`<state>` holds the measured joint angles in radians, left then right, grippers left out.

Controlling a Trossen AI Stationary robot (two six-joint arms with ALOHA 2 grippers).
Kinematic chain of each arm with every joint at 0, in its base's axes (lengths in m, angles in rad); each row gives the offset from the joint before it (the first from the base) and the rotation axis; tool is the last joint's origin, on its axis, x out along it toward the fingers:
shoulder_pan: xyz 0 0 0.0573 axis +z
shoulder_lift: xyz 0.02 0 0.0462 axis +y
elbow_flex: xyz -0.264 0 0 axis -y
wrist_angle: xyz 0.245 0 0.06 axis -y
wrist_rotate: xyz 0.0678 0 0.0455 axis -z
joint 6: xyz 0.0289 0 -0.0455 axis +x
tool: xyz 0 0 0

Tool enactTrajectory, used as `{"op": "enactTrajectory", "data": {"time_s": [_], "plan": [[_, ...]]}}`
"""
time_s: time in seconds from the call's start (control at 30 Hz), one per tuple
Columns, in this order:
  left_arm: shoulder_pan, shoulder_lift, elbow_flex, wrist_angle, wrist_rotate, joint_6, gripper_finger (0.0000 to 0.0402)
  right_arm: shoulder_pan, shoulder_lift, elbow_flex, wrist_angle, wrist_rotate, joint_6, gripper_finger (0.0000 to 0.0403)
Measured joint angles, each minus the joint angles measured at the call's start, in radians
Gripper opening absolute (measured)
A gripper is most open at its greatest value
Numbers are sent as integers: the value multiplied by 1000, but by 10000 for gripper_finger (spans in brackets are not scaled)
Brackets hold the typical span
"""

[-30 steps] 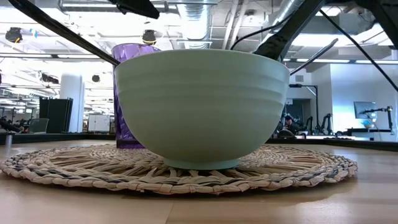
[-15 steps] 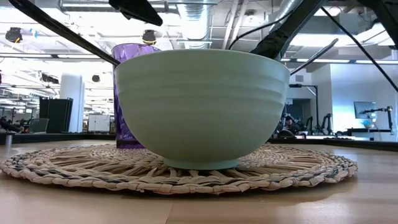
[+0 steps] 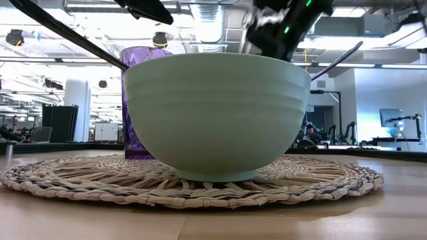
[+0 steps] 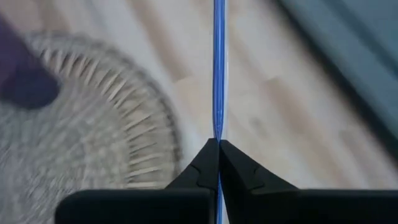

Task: Pick & Place Utensil
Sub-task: Put the straw into the violet cup

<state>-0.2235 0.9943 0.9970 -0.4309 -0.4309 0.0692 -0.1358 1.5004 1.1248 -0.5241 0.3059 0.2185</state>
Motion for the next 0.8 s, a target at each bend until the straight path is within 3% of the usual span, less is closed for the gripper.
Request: {"op": "enactTrajectory", "data": {"time_s": [0.3, 0.43, 0.5, 0.63, 0.73, 0.8], "plan": [[-67, 0, 0, 0, 16, 0, 58, 204, -271, -38, 66, 248, -67, 0], [-118, -5, 0, 1, 72, 0, 51, 290, -353, -211, 291, 283, -158, 0], [-142, -6, 0, 1, 71, 2, 41, 313, -379, -330, 485, 296, -222, 0], [-151, -6, 0, 2, 1, 8, 19, 311, -395, -521, 951, 274, -456, 0], [-143, -6, 0, 5, -95, 4, 7, 283, -388, -585, 1195, 152, -513, 0], [-133, -5, 0, 18, -132, 9, 8, 259, -382, -590, 1256, 27, -489, 0]]}}
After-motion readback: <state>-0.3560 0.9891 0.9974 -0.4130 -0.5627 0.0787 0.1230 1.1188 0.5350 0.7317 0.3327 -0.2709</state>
